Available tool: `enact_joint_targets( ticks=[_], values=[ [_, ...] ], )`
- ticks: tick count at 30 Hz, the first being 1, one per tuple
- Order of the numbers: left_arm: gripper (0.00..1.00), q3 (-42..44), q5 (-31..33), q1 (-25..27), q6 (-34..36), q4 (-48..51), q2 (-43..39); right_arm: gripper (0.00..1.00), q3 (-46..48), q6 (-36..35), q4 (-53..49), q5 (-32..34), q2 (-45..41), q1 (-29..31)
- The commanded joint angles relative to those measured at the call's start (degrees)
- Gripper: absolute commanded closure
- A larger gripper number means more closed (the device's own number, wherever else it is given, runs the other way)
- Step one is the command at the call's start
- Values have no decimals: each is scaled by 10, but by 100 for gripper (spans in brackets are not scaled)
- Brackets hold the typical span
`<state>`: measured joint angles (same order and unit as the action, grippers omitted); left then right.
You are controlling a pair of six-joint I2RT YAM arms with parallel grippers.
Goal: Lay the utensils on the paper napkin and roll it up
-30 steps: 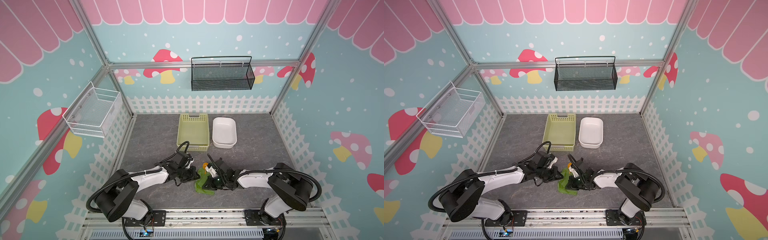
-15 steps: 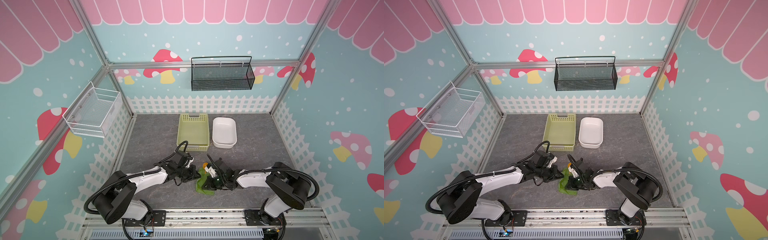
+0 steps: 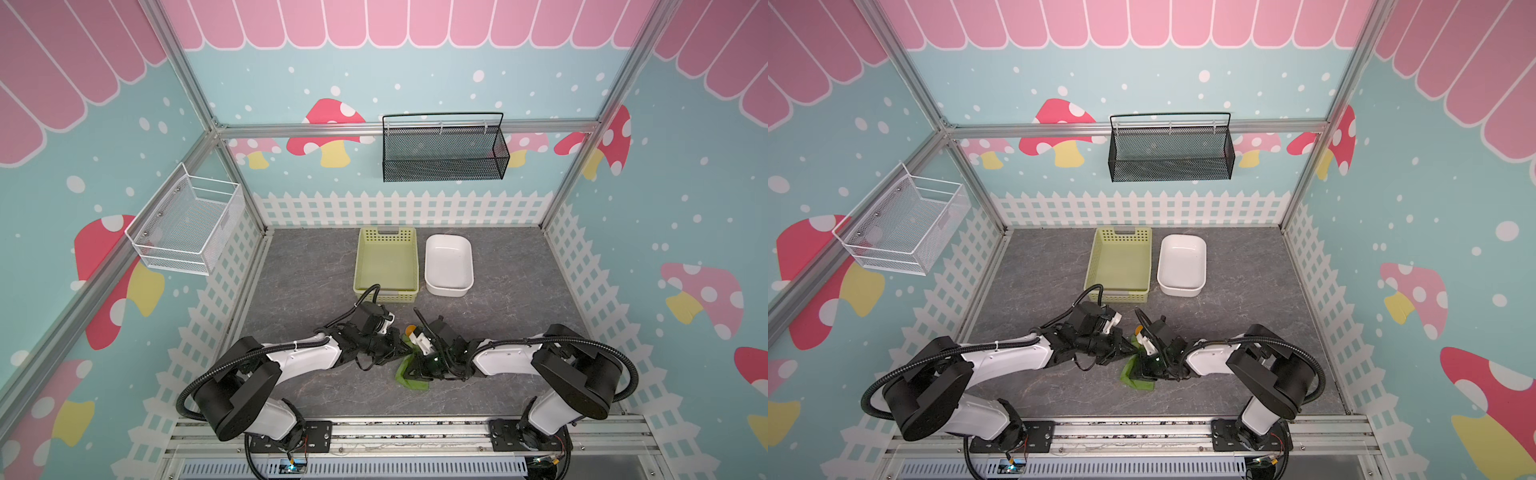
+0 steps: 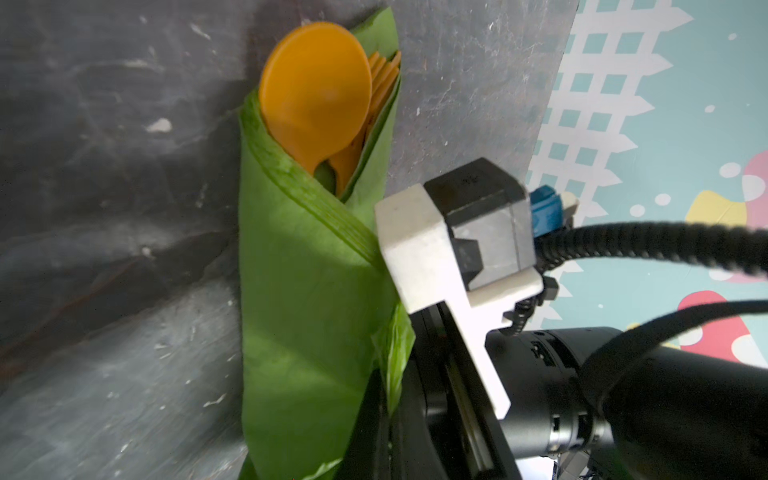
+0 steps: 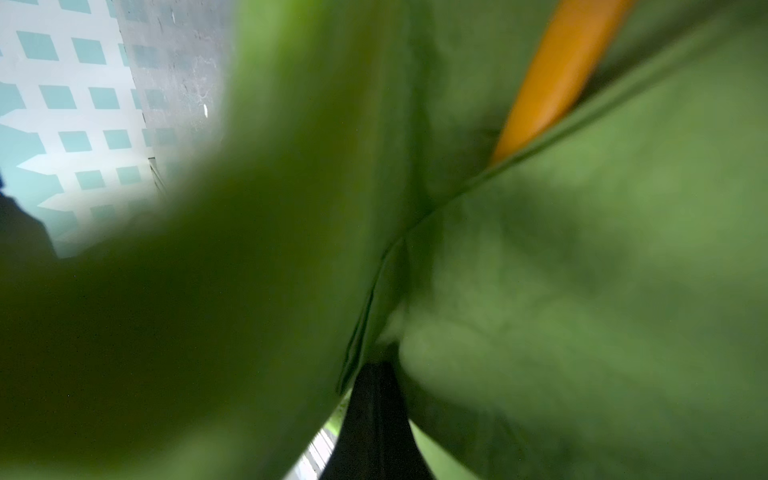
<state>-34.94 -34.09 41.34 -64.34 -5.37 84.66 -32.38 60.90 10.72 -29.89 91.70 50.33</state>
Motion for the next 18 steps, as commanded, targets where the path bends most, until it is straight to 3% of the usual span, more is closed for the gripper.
enact_joint_targets(
  ticks=[1,18],
  values=[
    [100,-4,4,5,-38,-46,18,100,5,0,-31,19,4,4],
    [100,14,19,-15,-16,-6,-4,100,38,24,-29,11,-91,5]
  ],
)
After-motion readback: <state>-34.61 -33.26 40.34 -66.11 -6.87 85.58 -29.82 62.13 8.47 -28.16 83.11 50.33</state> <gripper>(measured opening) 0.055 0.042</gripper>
